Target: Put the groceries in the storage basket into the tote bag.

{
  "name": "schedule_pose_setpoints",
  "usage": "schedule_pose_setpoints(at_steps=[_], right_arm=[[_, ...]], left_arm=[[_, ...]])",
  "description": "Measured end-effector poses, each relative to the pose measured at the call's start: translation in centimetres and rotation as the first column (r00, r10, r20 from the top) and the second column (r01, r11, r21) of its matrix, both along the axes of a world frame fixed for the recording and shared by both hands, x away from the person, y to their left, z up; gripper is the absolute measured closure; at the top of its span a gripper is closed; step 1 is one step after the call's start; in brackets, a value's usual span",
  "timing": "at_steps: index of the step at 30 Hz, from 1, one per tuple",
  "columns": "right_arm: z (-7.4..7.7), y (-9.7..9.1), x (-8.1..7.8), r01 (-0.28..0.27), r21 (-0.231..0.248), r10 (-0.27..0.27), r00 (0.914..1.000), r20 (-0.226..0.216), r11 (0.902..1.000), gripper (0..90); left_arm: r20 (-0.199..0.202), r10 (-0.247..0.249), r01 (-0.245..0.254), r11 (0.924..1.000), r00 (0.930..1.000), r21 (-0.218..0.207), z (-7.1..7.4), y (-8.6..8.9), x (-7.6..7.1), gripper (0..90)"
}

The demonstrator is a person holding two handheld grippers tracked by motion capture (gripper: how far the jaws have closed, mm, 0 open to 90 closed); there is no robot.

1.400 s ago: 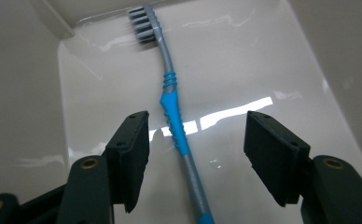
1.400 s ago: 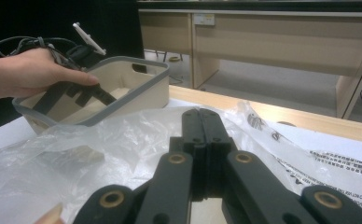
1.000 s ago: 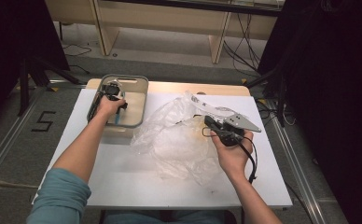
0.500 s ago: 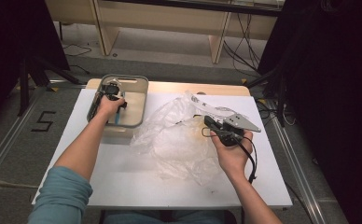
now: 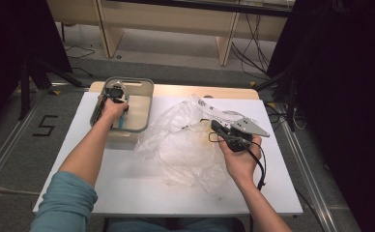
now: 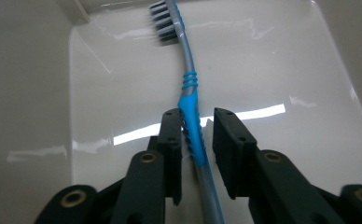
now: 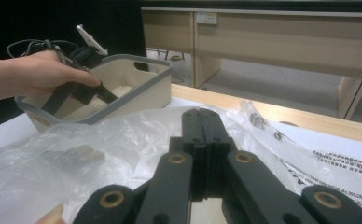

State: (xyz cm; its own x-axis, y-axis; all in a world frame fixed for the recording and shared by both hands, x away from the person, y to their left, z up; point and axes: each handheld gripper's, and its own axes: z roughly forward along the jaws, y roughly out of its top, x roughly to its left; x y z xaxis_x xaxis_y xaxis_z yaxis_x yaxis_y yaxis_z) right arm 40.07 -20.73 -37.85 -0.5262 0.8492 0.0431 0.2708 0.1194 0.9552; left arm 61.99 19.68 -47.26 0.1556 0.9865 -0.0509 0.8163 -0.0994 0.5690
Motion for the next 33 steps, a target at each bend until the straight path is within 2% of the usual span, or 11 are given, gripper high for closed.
schedule_pose_setpoints(at_steps=[6, 16, 23, 33], right_arm=[[0.04, 0.00, -0.04, 0.000, 0.002, 0.000, 1.0000, 0.003, 1.0000, 90.0], [0.03, -0.03, -0.05, 0.000, 0.003, 0.000, 1.0000, 0.002, 1.0000, 90.0], [0.00, 0.03, -0.05, -0.002, 0.000, 0.002, 1.0000, 0.001, 1.0000, 90.0], [0.02, -0.03, -0.04, 0.000, 0.002, 0.000, 1.0000, 0.003, 1.0000, 90.0]], left_arm=[[-0.014, 0.006, -0.006, 1.0000, 0.9999, 0.007, 0.10, -0.11, -0.12, 80.6], [-0.022, -0.002, 0.003, 0.9993, 0.9997, 0.036, 0.24, -0.33, -0.29, 81.6], [-0.035, 0.033, -0.033, 0.9992, 0.9988, 0.022, 0.37, -0.42, -0.42, 82.1], [-0.031, 0.027, -0.027, 0.9995, 0.9991, 0.015, 0.38, -0.58, -0.53, 82.2]])
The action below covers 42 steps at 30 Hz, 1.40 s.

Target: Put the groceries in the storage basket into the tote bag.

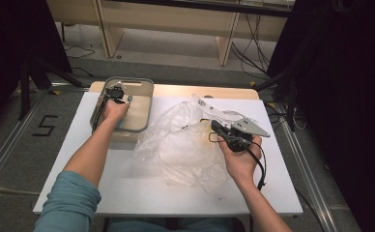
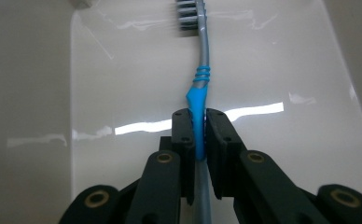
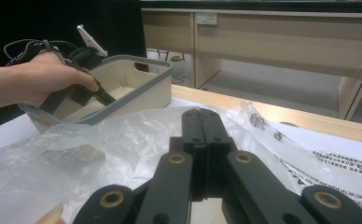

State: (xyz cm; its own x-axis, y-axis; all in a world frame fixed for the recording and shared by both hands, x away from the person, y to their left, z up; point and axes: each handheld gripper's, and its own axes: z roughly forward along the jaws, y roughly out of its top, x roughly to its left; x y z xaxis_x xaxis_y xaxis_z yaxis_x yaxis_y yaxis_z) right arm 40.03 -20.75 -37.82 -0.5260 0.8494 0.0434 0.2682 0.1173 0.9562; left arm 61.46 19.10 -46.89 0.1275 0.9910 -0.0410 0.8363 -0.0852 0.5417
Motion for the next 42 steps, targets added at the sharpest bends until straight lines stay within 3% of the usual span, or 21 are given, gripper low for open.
schedule_pose_setpoints(at_steps=[19, 27, 42], right_arm=[[0.0, 0.0, 0.0, 0.000, -0.002, 0.000, 1.0000, -0.002, 1.0000, 90.0], [0.0, 0.1, 0.0, 0.001, -0.005, -0.001, 1.0000, -0.001, 1.0000, 90.0], [0.0, 0.1, 0.0, 0.004, -0.004, -0.004, 1.0000, 0.002, 1.0000, 90.0]], left_arm=[[0.076, -0.012, 0.014, 0.9993, 0.9970, -0.034, 1.4, -0.2, -0.4, 82.2], [0.117, -0.011, 0.018, 0.9981, 0.9931, -0.059, 2.8, 0.2, -0.9, 82.2], [0.178, -0.031, 0.044, 0.9966, 0.9835, -0.069, 4.9, 0.4, -2.0, 82.2]])
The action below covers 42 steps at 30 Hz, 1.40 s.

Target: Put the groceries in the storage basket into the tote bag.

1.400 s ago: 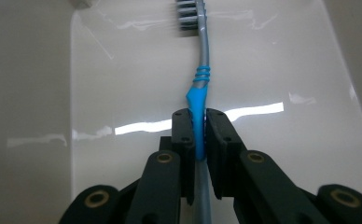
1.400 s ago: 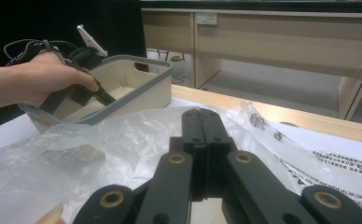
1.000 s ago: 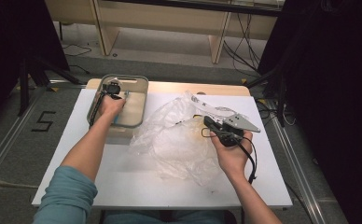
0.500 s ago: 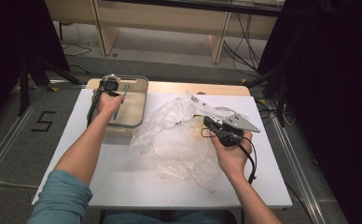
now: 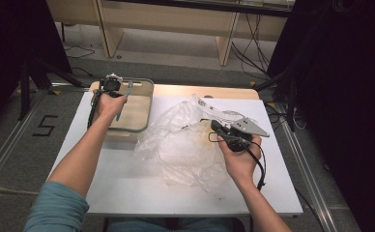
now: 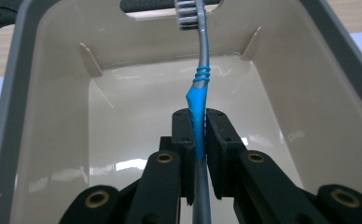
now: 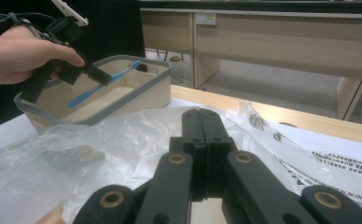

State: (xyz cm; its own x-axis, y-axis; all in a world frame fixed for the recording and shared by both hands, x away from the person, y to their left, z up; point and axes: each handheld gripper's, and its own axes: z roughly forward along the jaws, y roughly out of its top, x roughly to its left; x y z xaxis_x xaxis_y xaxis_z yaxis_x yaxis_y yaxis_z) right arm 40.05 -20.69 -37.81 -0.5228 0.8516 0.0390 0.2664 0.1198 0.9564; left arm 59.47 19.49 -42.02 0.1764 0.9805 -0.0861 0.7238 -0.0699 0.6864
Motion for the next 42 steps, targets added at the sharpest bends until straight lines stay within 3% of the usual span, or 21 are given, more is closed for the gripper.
schedule_pose_setpoints(at_steps=[25, 42], right_arm=[[0.0, 0.0, 0.0, -0.001, -0.007, 0.001, 1.0000, -0.002, 1.0000, 90.0], [0.0, 0.0, -0.1, -0.001, -0.009, 0.001, 1.0000, 0.000, 1.0000, 90.0]], left_arm=[[0.079, -0.030, 0.034, 0.9982, 0.9965, -0.051, 2.8, 0.4, -2.1, 82.2], [0.117, -0.056, 0.064, 0.9962, 0.9915, -0.059, 3.3, 0.9, -4.2, 82.2]])
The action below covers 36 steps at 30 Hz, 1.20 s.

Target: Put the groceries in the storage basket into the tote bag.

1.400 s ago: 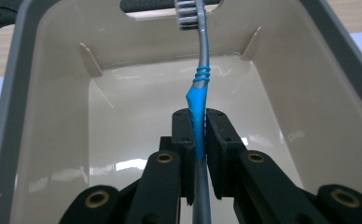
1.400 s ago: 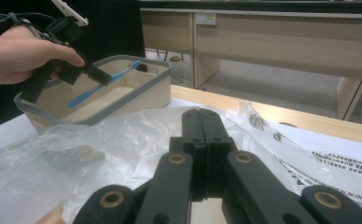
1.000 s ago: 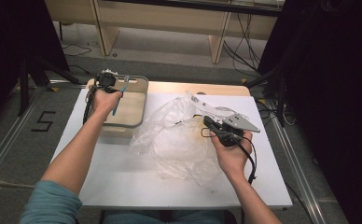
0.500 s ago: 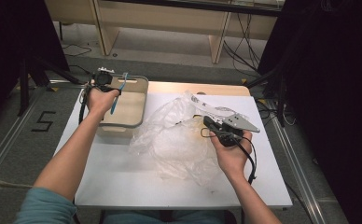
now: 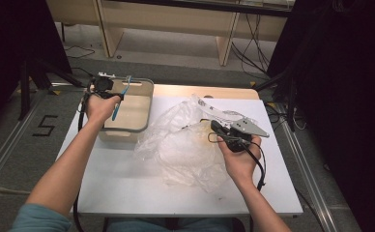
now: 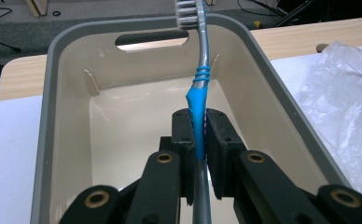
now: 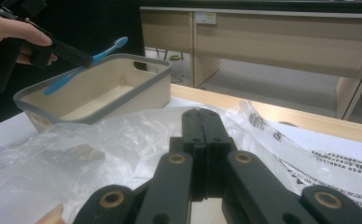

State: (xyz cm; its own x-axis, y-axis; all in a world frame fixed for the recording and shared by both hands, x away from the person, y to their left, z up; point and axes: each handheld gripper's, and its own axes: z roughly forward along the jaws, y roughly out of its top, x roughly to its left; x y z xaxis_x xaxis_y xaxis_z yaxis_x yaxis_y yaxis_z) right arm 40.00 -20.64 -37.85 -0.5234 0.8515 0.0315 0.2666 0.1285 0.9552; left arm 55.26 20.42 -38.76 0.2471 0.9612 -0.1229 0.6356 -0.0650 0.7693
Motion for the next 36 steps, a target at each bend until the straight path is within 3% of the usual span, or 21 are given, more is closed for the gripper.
schedule_pose_setpoints(at_steps=[25, 36], right_arm=[[0.0, 0.1, 0.0, -0.002, -0.002, 0.002, 1.0000, -0.001, 1.0000, 90.0], [0.0, 0.1, 0.0, -0.003, -0.001, 0.003, 1.0000, -0.002, 1.0000, 90.0]], left_arm=[[0.062, -0.067, 0.070, 0.9968, 0.9958, -0.040, 1.0, 0.1, -4.1, 82.1], [0.077, -0.098, 0.101, 0.9943, 0.9922, -0.034, 0.9, -0.3, -5.6, 82.1]])
